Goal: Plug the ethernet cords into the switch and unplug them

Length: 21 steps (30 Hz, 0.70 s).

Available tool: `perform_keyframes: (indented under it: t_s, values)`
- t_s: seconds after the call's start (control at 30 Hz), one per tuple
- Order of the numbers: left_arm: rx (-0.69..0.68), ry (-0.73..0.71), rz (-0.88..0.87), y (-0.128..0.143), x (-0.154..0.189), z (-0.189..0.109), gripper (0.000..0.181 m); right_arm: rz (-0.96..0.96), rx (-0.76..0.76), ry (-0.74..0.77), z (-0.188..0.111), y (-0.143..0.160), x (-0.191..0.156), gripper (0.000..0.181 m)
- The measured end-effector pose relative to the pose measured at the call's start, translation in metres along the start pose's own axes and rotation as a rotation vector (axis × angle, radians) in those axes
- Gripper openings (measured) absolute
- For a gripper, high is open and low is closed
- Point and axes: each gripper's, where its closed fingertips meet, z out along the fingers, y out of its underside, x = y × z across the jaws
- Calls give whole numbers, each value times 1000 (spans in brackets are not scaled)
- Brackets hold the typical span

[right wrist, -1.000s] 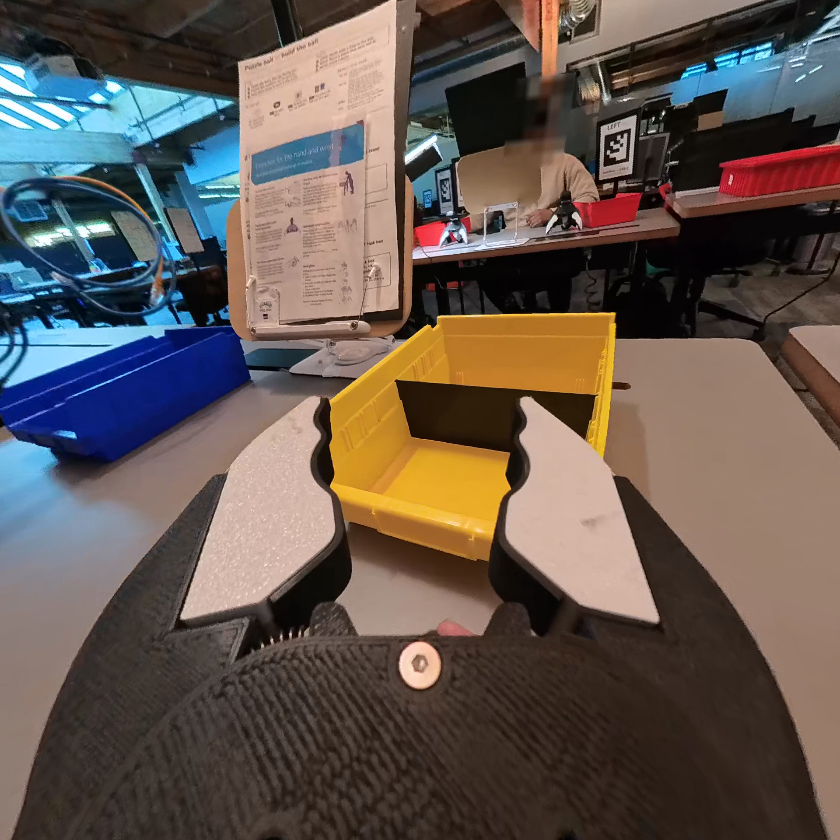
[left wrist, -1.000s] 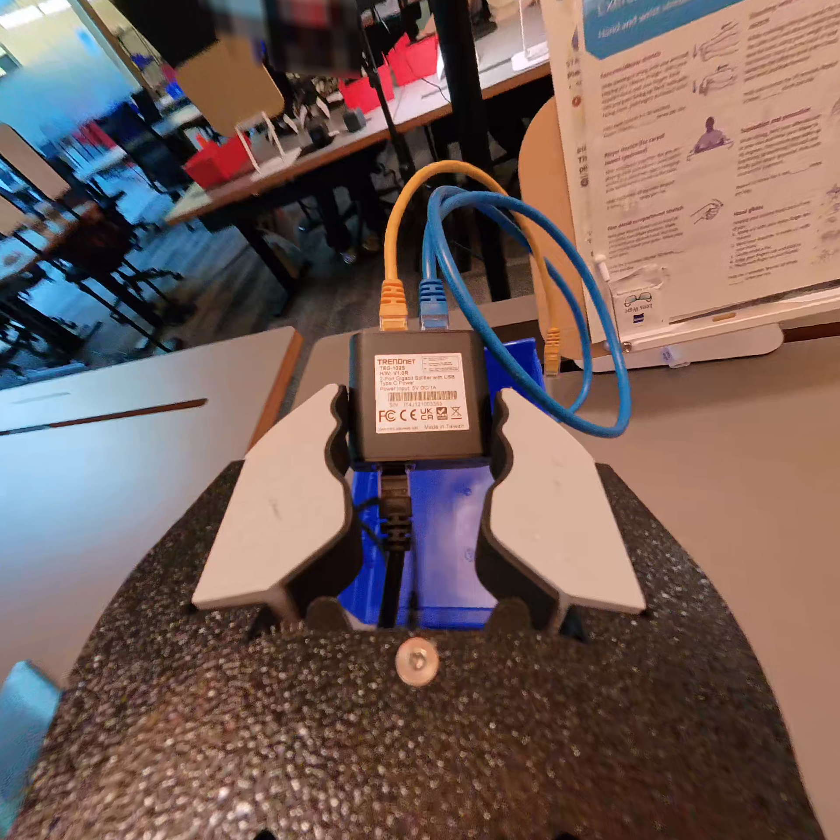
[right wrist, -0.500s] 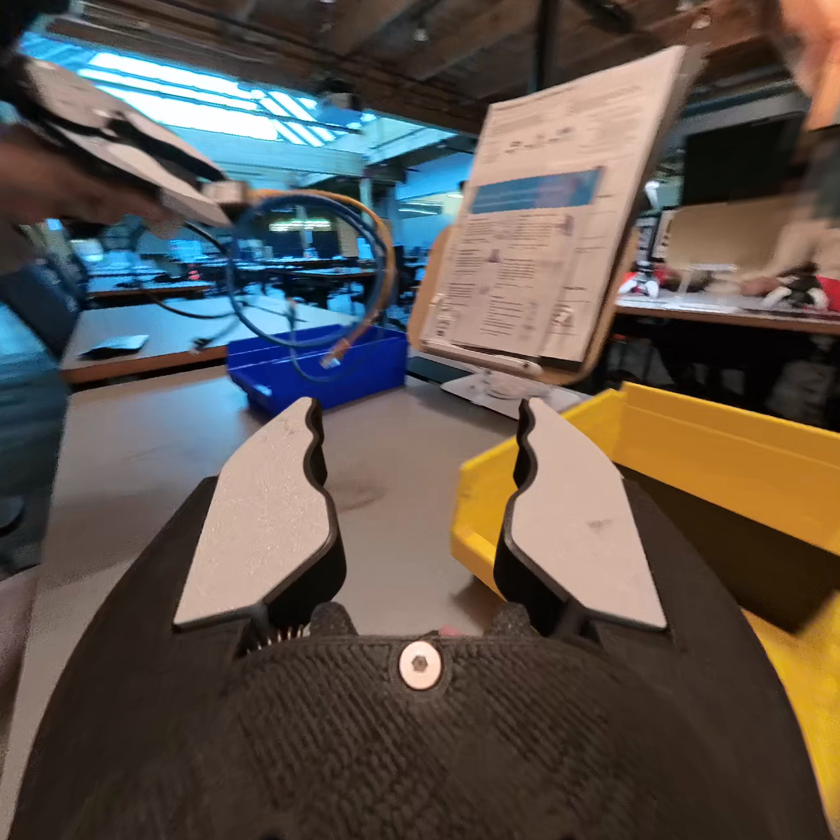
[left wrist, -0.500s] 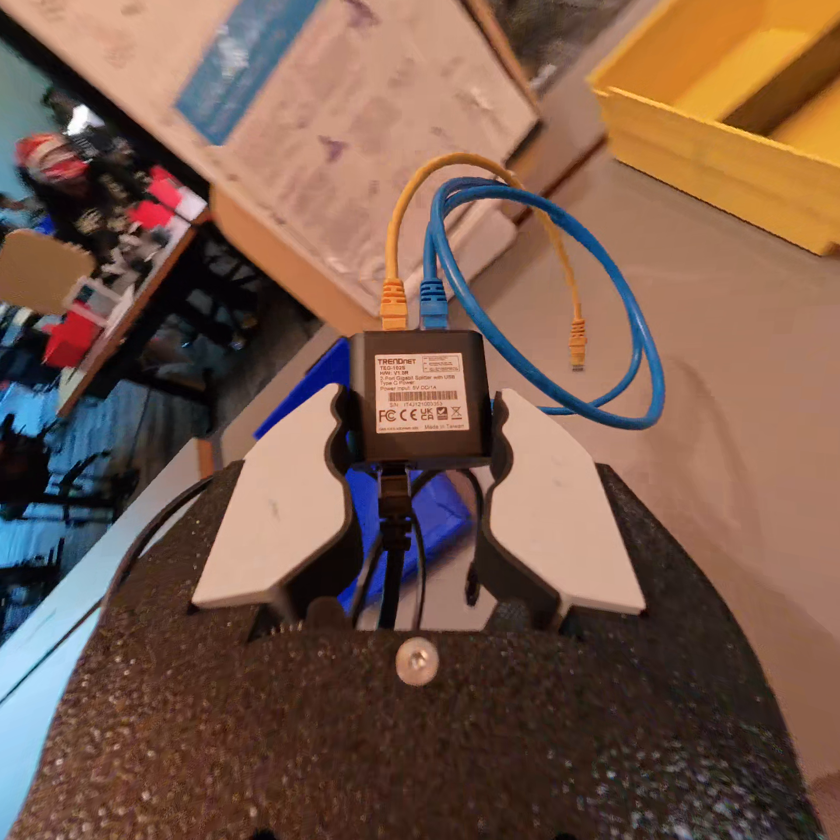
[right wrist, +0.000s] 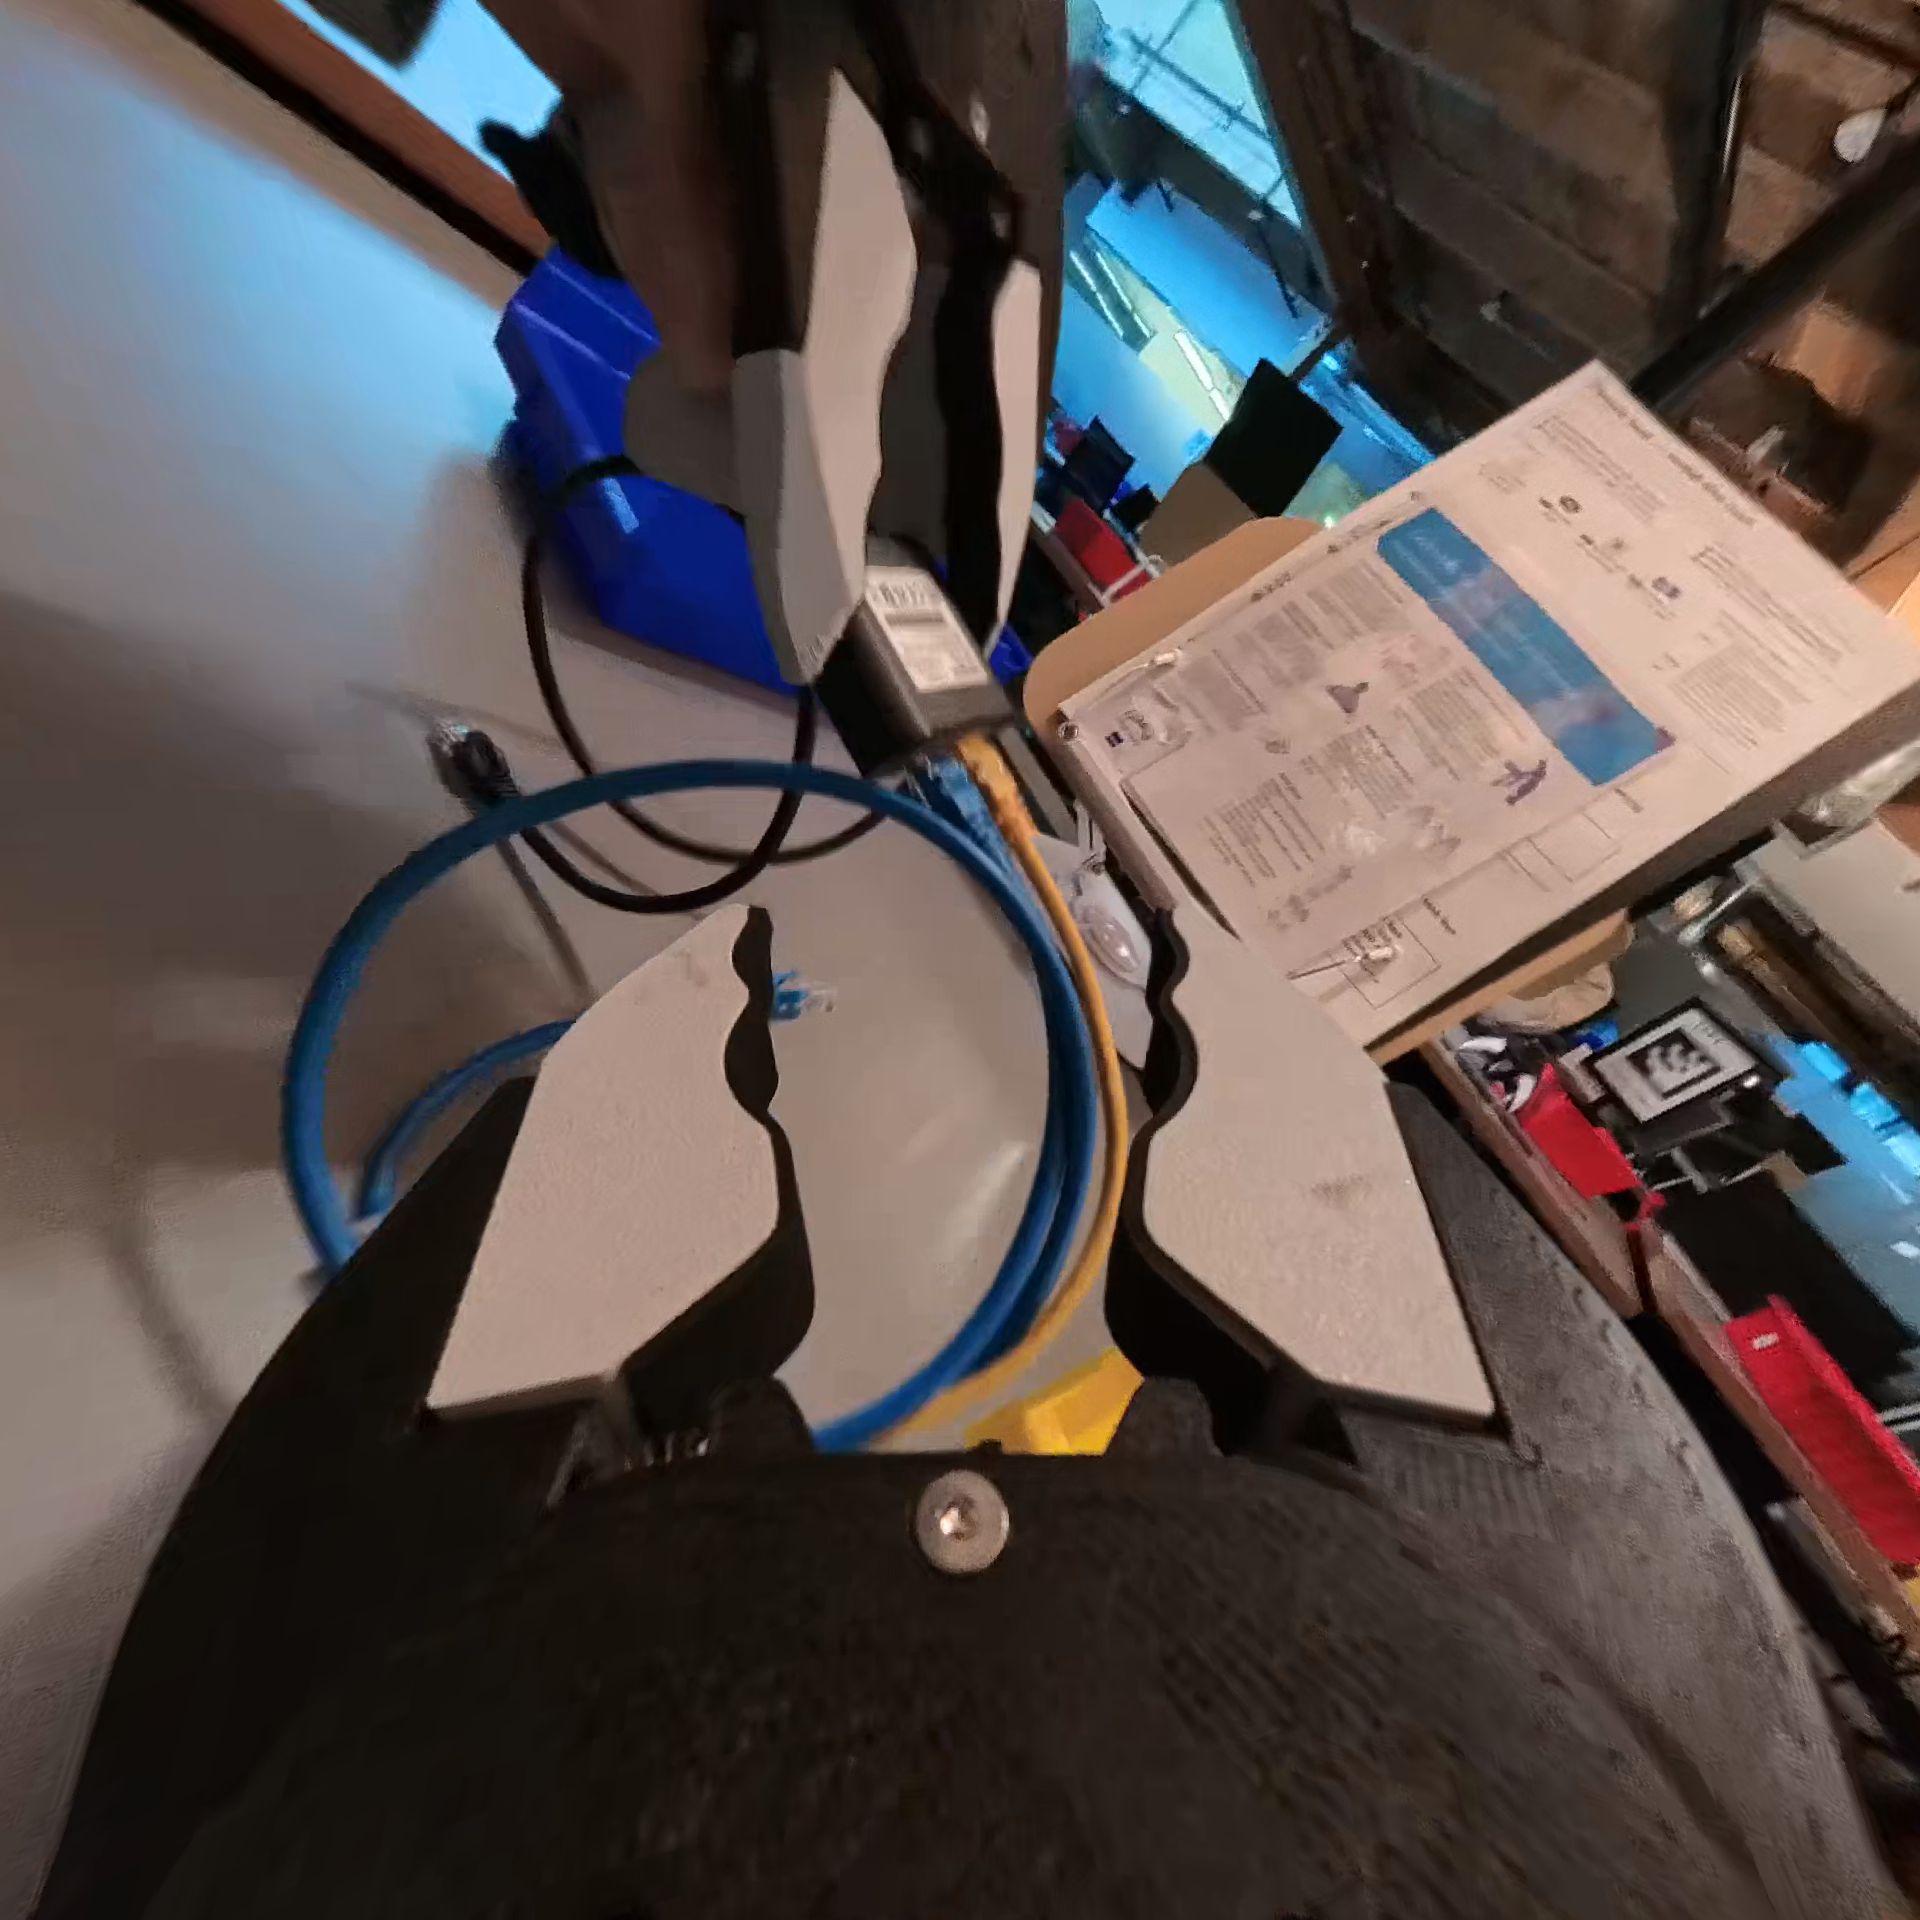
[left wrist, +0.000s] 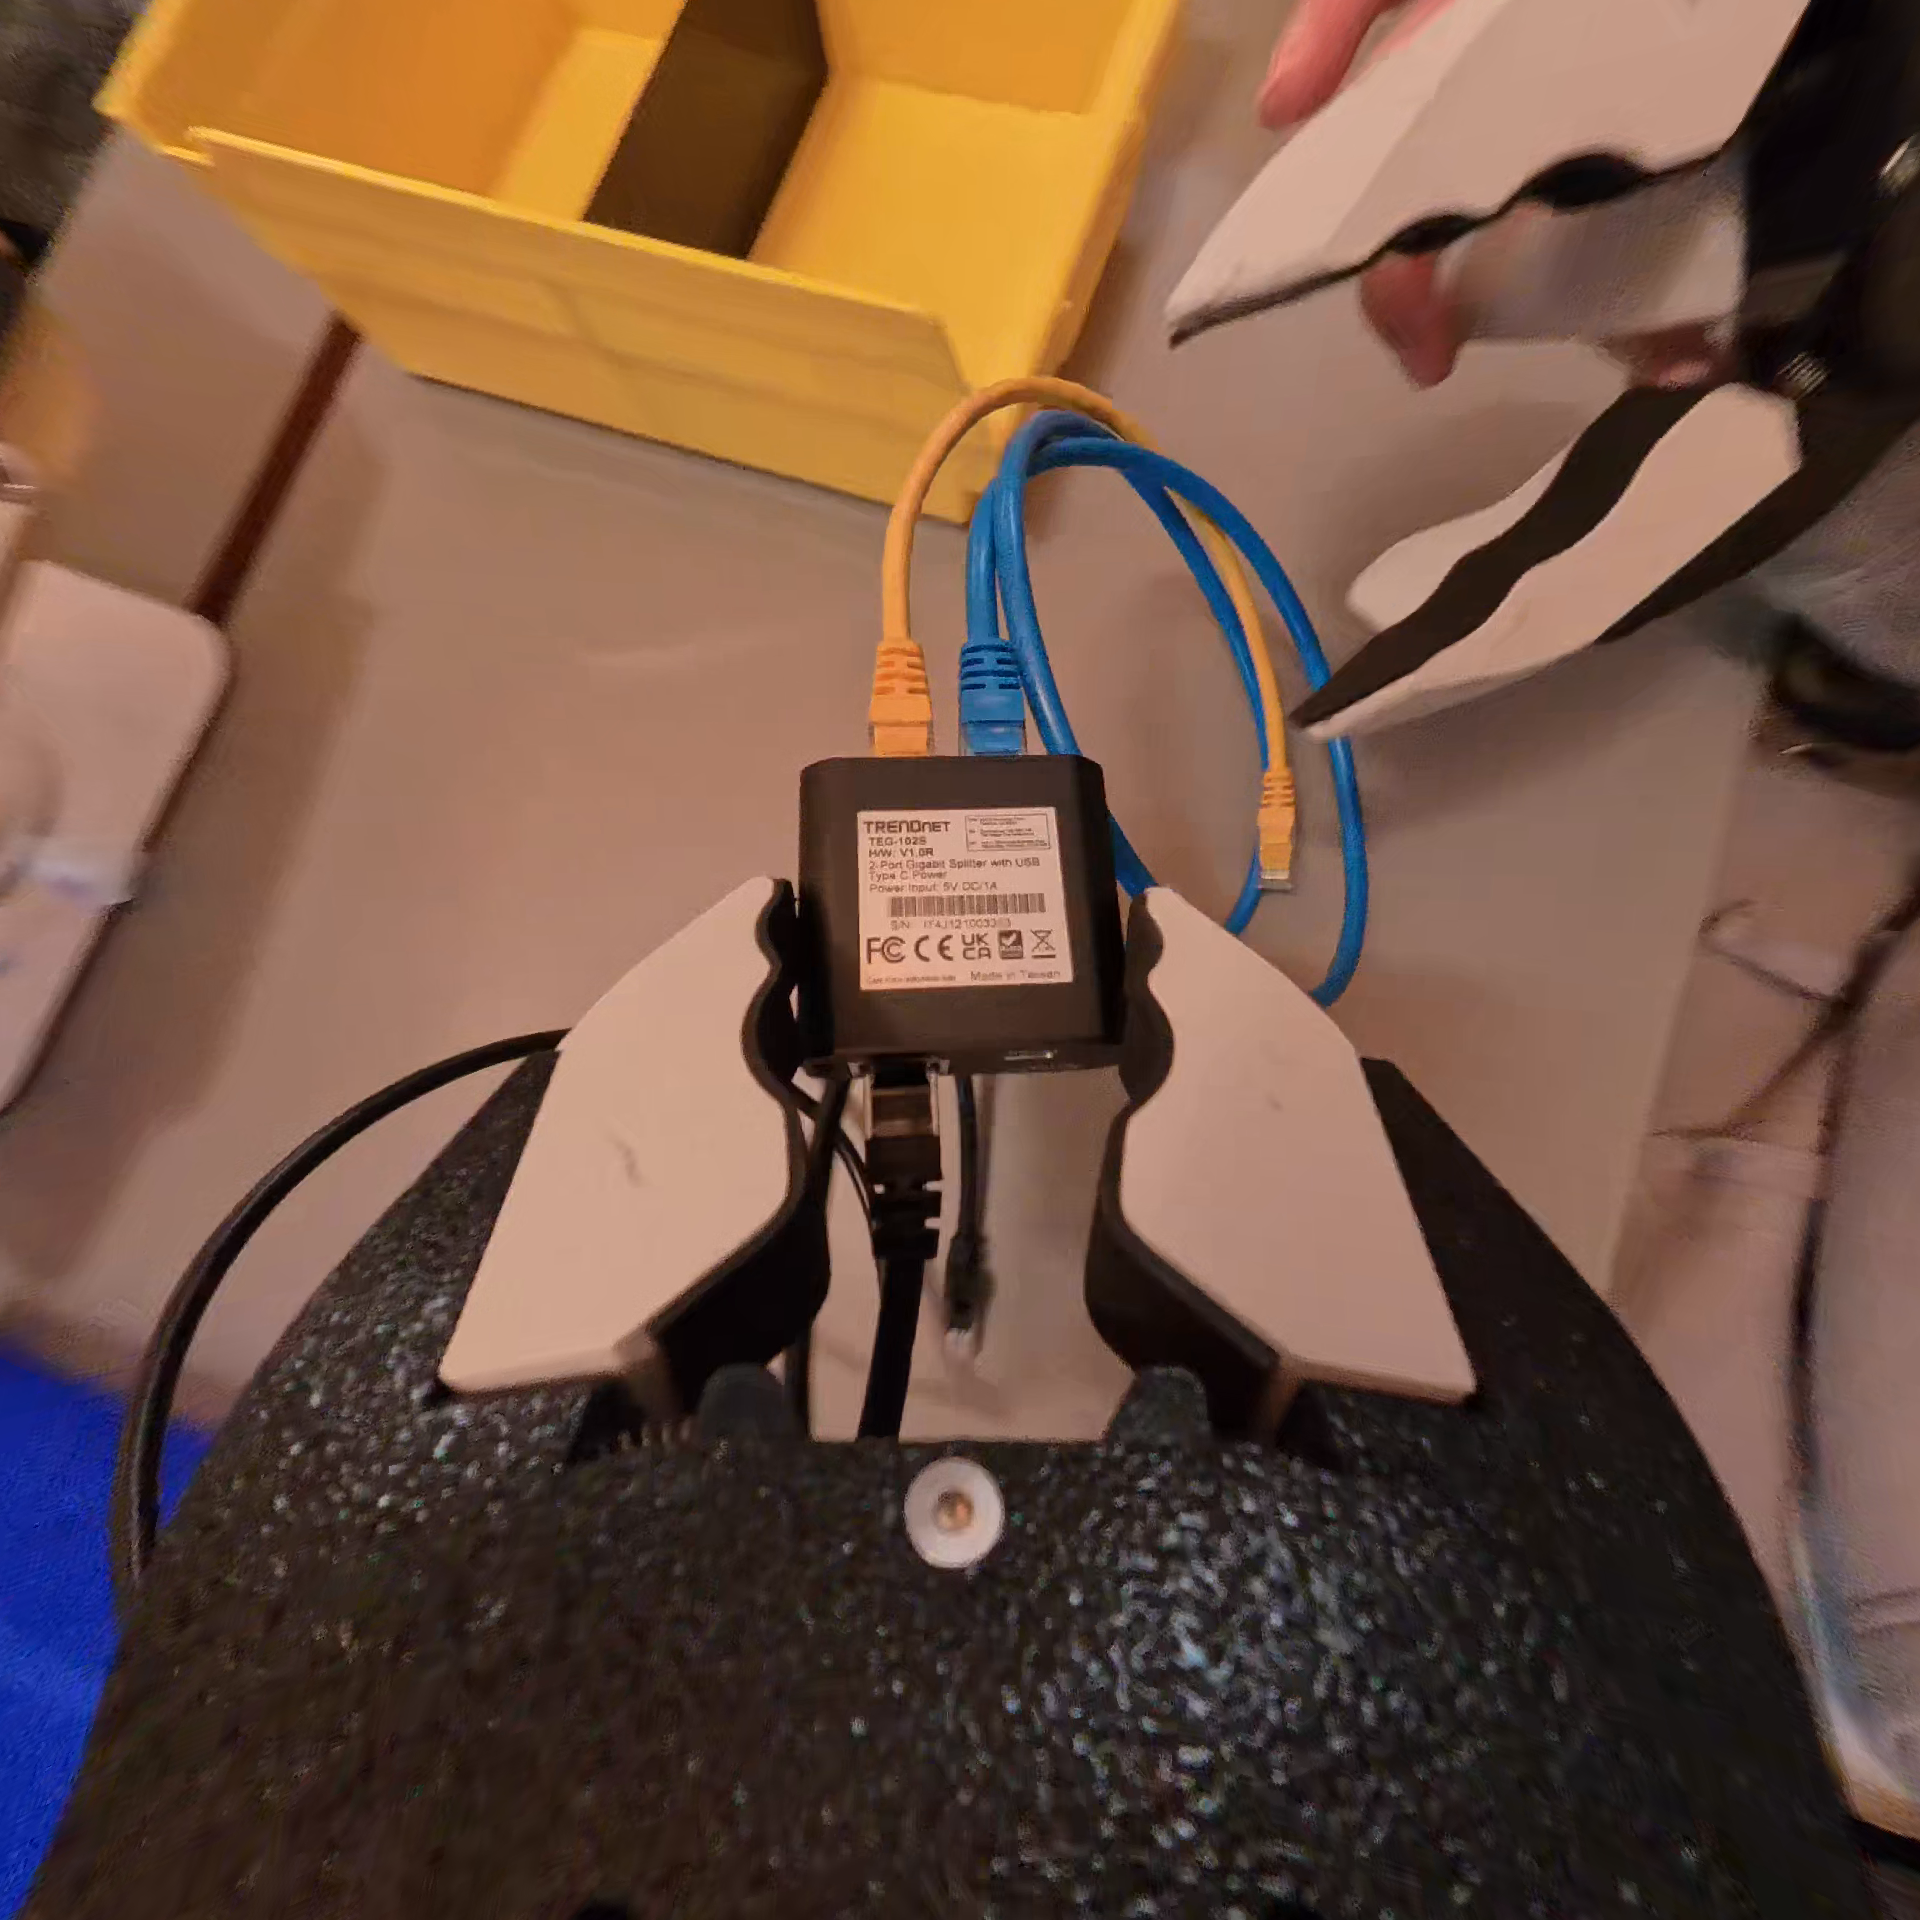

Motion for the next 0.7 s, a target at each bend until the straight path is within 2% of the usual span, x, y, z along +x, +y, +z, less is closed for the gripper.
perform_keyframes:
  t_s: [0.03,0.13,0.2,0.27,0.33,0.47,0.53,0.6,0.67,0.7]
  values:
    - [20,56,-25,1,4,6,59,-30,13,23,2,-2,0,69]
    - [76,197,-92,-1,14,23,60,-68,5,54,11,-4,-4,68]
    - [104,265,-124,-4,20,30,60,-124,-59,7,19,6,-18,66]
    - [110,298,-118,-5,24,37,60,-215,-120,24,24,15,-23,62]
    - [105,300,-112,-3,24,42,60,-265,-153,-3,28,22,-31,48]
    - [128,293,-101,-5,24,46,60,-319,-170,98,32,26,-27,40]
    - [141,266,-45,-5,25,49,60,-350,-198,147,30,26,-22,25]
    - [159,227,-25,-5,23,51,60,-412,-249,158,31,31,-21,25]
    - [247,171,-10,-13,20,49,61,-429,-268,202,30,30,-17,25]
    - [305,135,-19,-17,17,45,69,-444,-292,227,29,31,-14,24]
